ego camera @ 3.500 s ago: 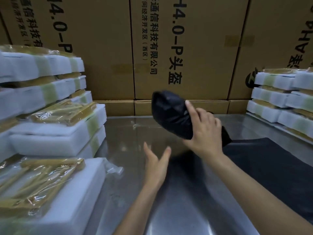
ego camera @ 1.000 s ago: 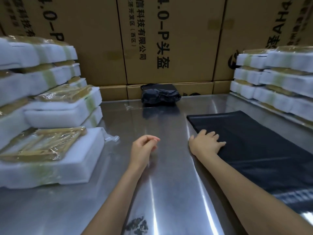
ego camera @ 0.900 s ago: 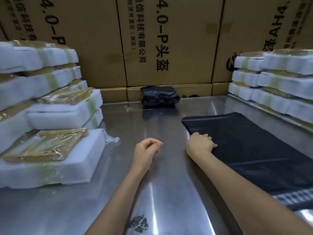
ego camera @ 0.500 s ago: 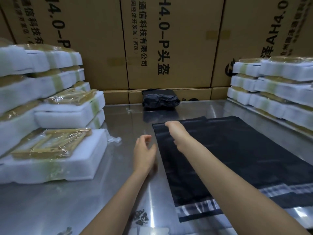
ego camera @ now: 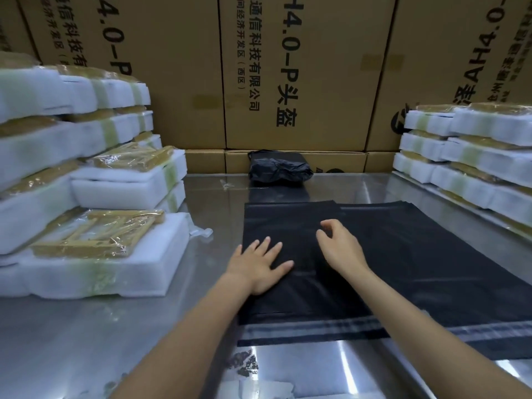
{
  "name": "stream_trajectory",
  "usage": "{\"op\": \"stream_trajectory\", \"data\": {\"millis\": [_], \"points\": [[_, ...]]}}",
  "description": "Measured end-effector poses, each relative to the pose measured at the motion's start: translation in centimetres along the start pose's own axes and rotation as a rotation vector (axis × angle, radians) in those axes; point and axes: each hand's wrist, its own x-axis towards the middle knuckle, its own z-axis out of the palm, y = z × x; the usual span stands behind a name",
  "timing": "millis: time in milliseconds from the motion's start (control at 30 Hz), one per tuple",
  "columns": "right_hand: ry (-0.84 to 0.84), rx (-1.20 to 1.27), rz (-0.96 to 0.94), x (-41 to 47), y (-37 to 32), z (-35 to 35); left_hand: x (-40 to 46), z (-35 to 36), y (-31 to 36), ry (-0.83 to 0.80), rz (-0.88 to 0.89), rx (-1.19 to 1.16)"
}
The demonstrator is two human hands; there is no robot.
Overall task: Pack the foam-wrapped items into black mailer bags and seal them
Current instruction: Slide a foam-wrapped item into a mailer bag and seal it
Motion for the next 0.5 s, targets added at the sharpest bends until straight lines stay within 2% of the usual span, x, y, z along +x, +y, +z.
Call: {"op": "stream_trajectory", "data": {"millis": [133,200,300,400,500], "points": [[-0.209,-0.335,-0.123,0.0,0.4,1.3,-0.7,-1.0,-5.6,0.011,-0.144,0.108],[-0.320,-0.469,-0.125,-0.5,0.4,3.1,-1.0,-1.2,-6.3,0.079,-0.204,0.166],[-0.303,-0.540,-0.119,-0.8,0.4,5.0,-1.5,-1.1,-5.2,0.280,-0.165,0.233],[-0.275,-0.542,-0.051,-0.2,-0.2,5.2,-2.5,-1.8,-3.8,0.442,-0.080,0.199],[-0.268,-0.553,0.031,-0.4,-0.8,5.8,-3.8,-4.0,-4.5,0.615,-0.131,0.236]]}}
